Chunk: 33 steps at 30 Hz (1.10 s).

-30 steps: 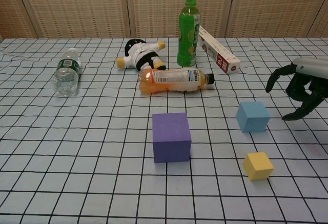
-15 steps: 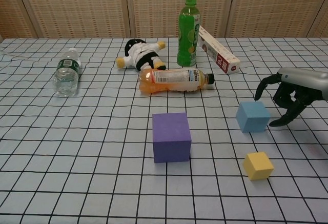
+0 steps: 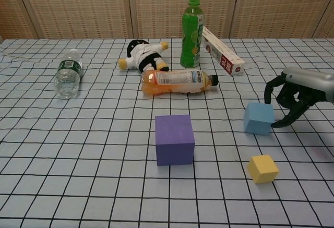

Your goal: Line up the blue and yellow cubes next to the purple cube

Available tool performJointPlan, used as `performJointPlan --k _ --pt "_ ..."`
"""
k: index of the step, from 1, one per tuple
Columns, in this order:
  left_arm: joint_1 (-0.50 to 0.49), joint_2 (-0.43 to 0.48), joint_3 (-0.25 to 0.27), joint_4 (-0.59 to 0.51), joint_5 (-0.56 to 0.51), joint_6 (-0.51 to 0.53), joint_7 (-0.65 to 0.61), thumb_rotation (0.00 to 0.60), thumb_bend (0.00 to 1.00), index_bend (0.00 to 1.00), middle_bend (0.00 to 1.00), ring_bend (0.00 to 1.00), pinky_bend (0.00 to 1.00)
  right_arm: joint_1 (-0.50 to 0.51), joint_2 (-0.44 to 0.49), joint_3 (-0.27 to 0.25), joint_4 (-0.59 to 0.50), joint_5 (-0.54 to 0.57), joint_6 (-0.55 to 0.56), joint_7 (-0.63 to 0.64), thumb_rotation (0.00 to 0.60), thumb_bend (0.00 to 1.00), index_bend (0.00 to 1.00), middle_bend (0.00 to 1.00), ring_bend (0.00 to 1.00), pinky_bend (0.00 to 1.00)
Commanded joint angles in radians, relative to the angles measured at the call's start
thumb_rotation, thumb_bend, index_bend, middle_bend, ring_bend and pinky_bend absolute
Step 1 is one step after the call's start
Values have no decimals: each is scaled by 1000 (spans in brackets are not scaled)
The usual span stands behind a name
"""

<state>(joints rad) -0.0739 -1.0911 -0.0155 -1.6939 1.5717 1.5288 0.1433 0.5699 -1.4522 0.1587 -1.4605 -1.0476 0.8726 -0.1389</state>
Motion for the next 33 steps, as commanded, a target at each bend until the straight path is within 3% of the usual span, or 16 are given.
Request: performJointPlan --k 1,15,33 --pt "-1 -1 1 0 0 -2 1 600 495 462 618 555 646 -3 -3 2 7 -15 10 19 600 11 573 855 731 1000" --pt "0 -1 0 0 0 -2 5 600 494 462 618 555 647 -8 4 -1 -11 -121 8 165 600 11 583 855 731 1000" --pt "7 2 -5 -4 13 24 7 600 494 462 618 556 646 63 -26 -16 50 -219 -139 362 600 15 594 855 731 1000"
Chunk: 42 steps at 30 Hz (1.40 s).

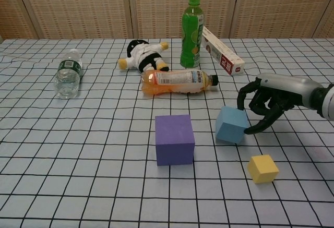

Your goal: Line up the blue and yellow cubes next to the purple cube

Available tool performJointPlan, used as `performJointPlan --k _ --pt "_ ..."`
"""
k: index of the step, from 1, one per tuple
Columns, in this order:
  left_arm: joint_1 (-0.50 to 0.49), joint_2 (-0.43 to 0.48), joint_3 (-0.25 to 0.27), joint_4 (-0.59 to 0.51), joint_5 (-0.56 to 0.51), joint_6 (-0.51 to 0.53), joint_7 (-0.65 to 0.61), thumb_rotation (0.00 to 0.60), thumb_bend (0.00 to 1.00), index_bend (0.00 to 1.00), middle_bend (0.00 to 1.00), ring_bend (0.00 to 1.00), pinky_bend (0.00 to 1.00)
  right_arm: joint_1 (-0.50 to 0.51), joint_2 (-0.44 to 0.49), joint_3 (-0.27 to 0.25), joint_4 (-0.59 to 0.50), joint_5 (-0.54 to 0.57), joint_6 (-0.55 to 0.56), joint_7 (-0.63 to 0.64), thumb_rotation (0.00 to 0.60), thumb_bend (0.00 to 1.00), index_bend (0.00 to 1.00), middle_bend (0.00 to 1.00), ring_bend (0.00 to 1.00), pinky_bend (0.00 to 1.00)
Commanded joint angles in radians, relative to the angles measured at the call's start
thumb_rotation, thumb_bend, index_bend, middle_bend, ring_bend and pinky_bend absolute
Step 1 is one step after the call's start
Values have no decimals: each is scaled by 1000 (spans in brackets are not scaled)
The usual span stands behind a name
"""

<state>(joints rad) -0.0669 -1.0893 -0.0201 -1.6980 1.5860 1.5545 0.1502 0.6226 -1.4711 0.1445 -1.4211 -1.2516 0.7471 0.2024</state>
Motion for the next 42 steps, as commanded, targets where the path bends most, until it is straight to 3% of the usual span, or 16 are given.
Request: performJointPlan --k 1,42 --pt "0 0 0 1 -3 -2 1 600 495 462 618 556 646 14 -8 -3 13 -20 -19 29 600 15 594 854 731 1000" --pt "8 -2 -13 -2 -30 3 0 600 494 459 618 556 648 116 -64 -35 82 -117 -111 217 600 18 599 855 732 1000"
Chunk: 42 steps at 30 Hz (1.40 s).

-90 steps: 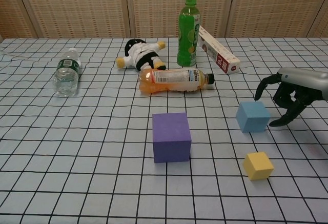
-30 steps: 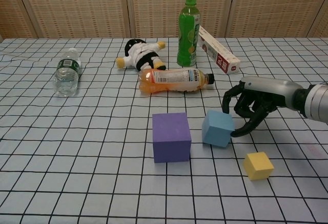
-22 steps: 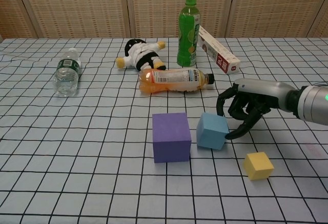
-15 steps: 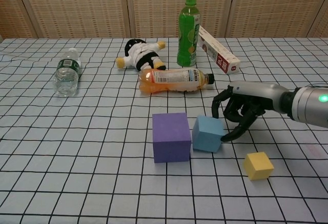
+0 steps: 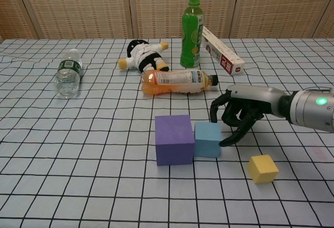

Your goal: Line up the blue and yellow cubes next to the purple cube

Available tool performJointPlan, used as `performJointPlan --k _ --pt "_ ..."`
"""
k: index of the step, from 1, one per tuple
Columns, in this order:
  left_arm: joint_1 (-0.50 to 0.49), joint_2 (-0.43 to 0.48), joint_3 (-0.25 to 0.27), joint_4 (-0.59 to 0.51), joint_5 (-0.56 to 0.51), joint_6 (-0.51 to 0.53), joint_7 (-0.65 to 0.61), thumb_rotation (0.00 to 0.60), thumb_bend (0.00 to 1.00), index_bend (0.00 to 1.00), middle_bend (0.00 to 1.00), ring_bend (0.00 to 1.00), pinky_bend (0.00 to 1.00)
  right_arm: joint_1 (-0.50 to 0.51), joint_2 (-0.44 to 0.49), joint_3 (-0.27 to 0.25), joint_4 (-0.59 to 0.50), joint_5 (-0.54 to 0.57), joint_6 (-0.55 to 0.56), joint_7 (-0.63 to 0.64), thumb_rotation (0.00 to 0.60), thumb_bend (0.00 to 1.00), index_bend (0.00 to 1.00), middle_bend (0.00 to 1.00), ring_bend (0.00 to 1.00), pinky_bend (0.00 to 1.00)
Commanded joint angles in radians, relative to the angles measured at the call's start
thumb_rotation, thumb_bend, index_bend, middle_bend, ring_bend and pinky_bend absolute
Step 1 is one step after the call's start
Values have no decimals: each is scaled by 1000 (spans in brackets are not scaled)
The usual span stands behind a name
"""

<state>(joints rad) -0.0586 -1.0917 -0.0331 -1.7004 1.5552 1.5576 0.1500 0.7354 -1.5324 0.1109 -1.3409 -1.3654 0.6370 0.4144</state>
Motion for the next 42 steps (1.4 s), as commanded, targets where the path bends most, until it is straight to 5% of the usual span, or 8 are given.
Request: performJointPlan --k 1,38,42 --pt "0 0 0 0 1 0 0 600 493 459 618 555 647 4 -4 -2 3 -5 -1 9 600 18 599 855 732 1000" --pt "-2 2 1 -3 1 -7 -1 600 493 459 620 556 648 12 25 -28 6 -2 10 36 600 20 504 854 732 1000" --pt "-2 2 1 -4 2 -9 1 600 493 459 621 556 648 9 39 -24 -3 25 11 7 600 135 503 855 732 1000"
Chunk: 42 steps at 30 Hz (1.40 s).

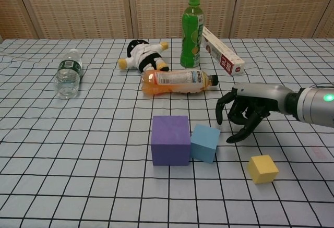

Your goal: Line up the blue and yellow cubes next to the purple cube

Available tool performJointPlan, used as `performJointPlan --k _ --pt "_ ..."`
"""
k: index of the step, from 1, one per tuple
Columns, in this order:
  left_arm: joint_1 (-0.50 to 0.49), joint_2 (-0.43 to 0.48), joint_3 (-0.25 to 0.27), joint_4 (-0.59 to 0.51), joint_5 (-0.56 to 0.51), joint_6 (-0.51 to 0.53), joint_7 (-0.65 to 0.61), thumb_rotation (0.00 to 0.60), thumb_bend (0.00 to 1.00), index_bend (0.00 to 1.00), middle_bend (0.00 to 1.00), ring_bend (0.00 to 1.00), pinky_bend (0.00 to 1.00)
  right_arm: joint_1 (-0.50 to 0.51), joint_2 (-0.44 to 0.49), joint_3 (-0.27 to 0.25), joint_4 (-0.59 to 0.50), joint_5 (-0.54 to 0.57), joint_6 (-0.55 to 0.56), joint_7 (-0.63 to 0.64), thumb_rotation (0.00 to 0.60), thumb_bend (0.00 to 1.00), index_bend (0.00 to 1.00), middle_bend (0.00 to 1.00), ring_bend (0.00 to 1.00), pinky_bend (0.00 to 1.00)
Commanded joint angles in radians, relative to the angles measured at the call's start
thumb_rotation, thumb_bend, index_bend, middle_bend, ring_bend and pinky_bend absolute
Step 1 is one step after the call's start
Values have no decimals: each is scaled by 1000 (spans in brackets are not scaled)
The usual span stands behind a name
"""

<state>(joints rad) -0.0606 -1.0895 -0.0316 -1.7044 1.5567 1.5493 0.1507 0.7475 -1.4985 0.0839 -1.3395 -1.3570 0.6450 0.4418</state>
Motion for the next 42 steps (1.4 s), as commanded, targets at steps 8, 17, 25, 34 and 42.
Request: performJointPlan --k 8,17,25,34,42 --pt "0 0 0 -1 -2 -1 2 600 494 459 628 555 648 -4 -18 14 -2 134 -8 -165 600 481 498 855 733 1000" --pt "-1 0 1 1 -2 -4 1 600 493 459 630 555 648 22 -10 36 -14 163 -86 -138 600 625 525 855 733 1000" --pt "0 0 1 1 -3 -3 0 600 494 458 631 555 648 39 -13 44 23 54 -151 16 600 636 529 861 739 1000" --pt "1 0 1 0 -1 -1 1 600 494 458 631 555 648 53 -26 14 72 -109 -131 228 600 642 529 867 745 1000" --pt "1 1 1 -1 -2 -2 0 600 494 458 633 555 648 76 -49 -40 131 -199 -86 366 600 642 529 868 746 1000"
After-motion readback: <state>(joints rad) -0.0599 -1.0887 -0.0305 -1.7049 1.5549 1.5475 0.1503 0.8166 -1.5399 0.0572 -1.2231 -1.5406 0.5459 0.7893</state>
